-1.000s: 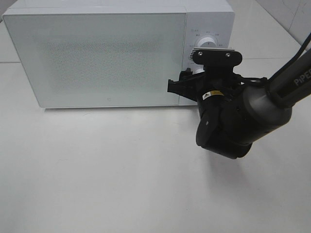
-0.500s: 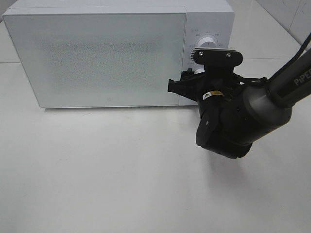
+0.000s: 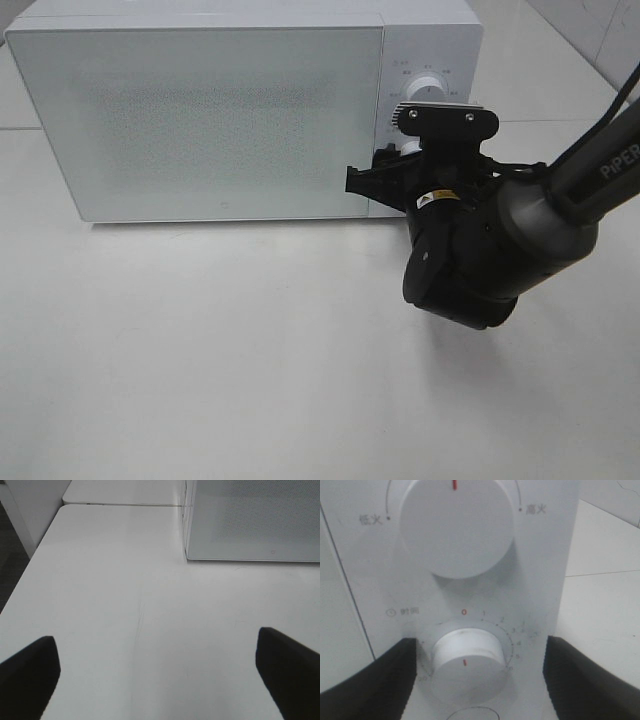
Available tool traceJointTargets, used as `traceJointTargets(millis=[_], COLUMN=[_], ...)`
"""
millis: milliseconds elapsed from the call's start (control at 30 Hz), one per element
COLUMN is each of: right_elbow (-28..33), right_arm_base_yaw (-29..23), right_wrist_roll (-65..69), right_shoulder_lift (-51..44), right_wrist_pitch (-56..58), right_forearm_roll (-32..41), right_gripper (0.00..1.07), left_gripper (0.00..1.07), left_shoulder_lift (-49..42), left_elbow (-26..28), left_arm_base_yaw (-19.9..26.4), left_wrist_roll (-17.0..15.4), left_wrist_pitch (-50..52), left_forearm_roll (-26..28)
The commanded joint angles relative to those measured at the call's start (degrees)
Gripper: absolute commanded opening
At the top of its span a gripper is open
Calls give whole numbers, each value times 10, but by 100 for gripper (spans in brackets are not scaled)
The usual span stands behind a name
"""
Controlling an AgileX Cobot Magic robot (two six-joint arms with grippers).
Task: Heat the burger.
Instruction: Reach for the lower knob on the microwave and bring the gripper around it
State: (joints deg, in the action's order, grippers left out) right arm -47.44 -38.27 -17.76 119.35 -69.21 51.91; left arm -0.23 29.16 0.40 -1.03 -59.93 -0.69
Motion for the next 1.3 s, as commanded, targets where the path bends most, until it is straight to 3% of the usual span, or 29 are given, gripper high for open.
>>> traceJointTargets(millis=[33,267,333,367,433,533,700,1300], right_elbow=[-7,-7,-7,-7,-7,-7,-7,-7], right_arm_base_yaw=[5,5,5,5,5,5,5,5], right_wrist_roll=[5,14,17,17,17,17,17,74], right_shoulder_lift=[-1,-1,-1,-1,-1,-1,-1,-1], right_wrist_pitch=[-87,-87,-87,-87,-87,-87,-87,-87], right_forearm_roll=[-1,-1,-1,-1,-3,-3,-3,-13], right_gripper=[71,56,44,44,31,21,17,17], left_gripper=[100,100,100,100,100,100,100,100], left_shoulder_lift=[-14,-14,-14,-14,-14,-14,-14,-14], left_elbow=[-2,-2,-2,-2,-2,-2,-2,-2], left_arm_base_yaw=[2,2,2,2,2,2,2,2], left_wrist_roll=[-1,-1,-1,-1,-1,-1,-1,-1], left_wrist_pitch=[5,5,5,5,5,5,5,5], left_forearm_roll=[1,1,1,1,1,1,1,1])
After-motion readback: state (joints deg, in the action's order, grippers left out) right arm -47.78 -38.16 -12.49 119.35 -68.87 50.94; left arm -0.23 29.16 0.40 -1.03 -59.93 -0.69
